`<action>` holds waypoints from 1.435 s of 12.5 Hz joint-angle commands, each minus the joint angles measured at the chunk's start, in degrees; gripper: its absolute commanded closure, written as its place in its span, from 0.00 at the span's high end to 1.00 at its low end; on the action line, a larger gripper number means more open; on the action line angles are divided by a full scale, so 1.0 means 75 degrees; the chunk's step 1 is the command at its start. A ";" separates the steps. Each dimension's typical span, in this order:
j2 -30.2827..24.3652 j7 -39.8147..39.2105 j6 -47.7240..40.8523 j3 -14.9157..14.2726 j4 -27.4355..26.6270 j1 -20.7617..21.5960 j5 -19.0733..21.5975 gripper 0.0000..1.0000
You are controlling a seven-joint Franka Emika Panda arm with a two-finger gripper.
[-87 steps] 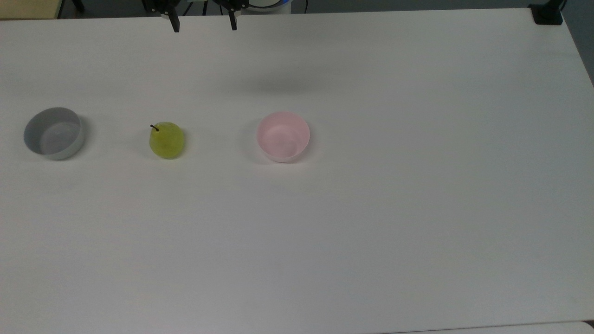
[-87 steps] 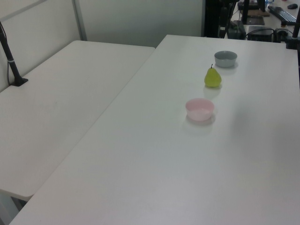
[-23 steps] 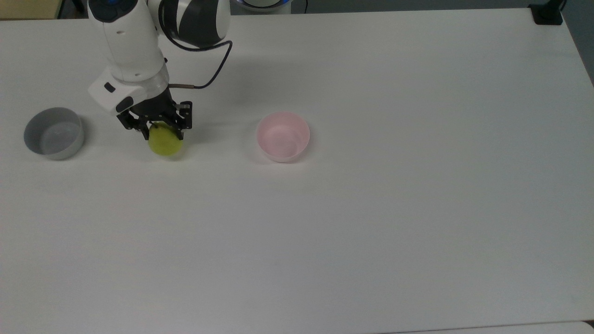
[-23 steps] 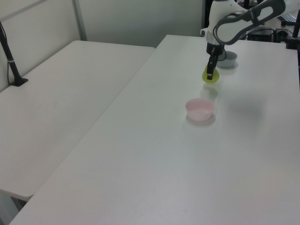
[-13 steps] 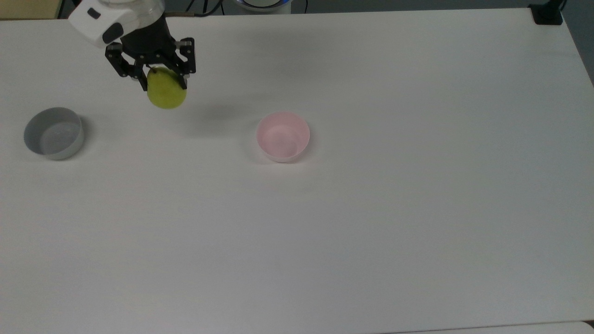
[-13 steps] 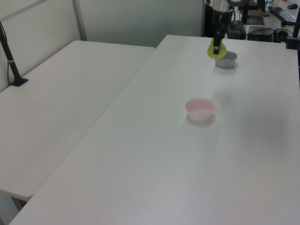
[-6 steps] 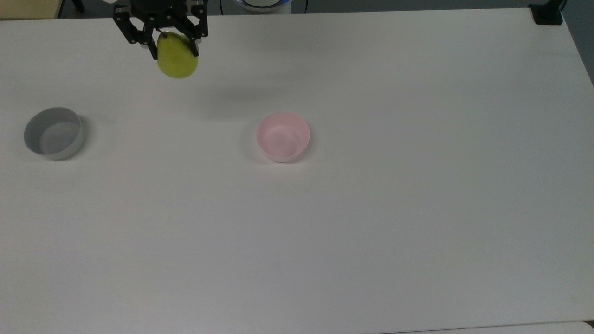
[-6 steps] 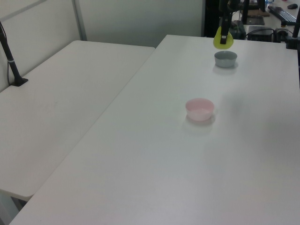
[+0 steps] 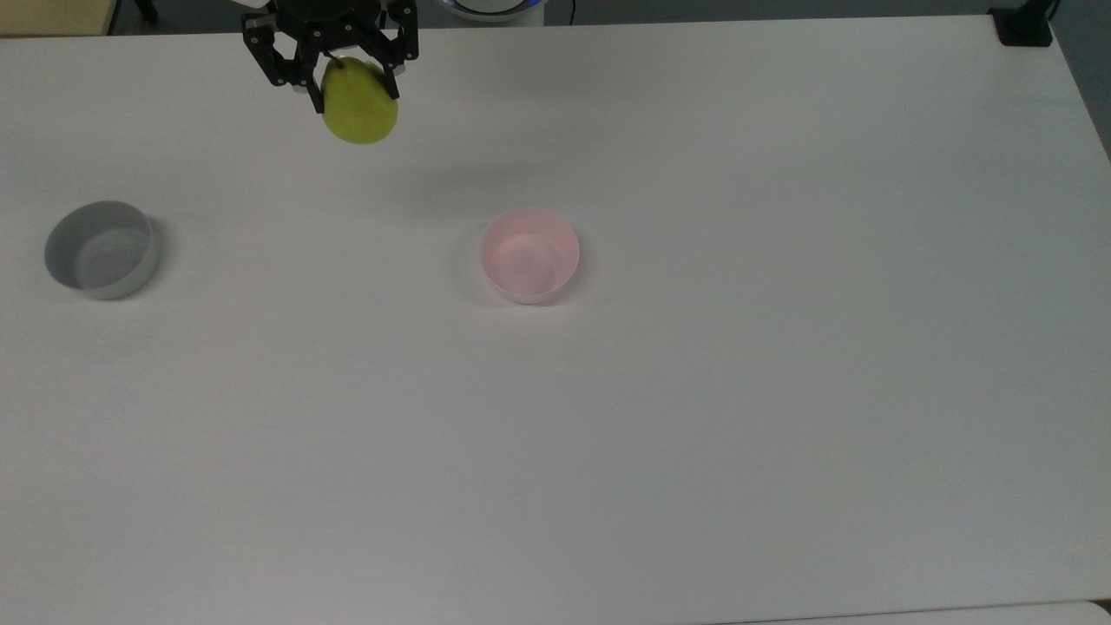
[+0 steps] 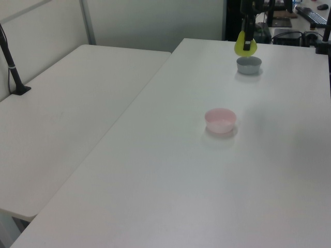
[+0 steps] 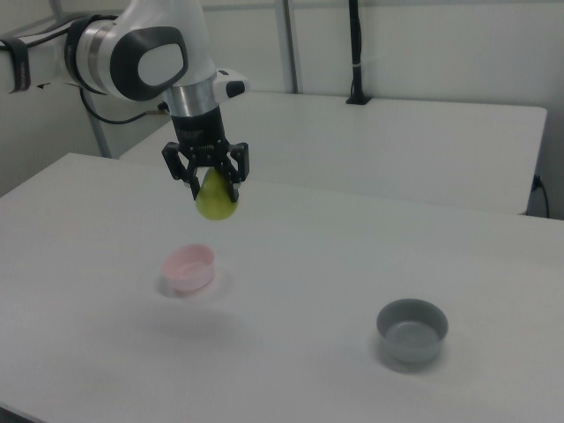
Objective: Place the pear in the bowl
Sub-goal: 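Carry the held pear over to the pink bowl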
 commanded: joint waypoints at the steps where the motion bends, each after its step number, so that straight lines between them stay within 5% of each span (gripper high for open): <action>1: -0.0172 -0.1411 -0.0403 -0.0100 -0.0078 0.0150 0.0147 0.09; 7: 0.0154 0.0066 -0.0008 0.0767 -0.0125 0.0394 0.0206 0.09; 13: 0.0730 0.2155 0.0894 0.0767 -0.0287 0.0806 0.0194 0.08; 18: 0.1045 0.2812 0.1961 0.0767 -0.0897 0.0934 0.0194 0.08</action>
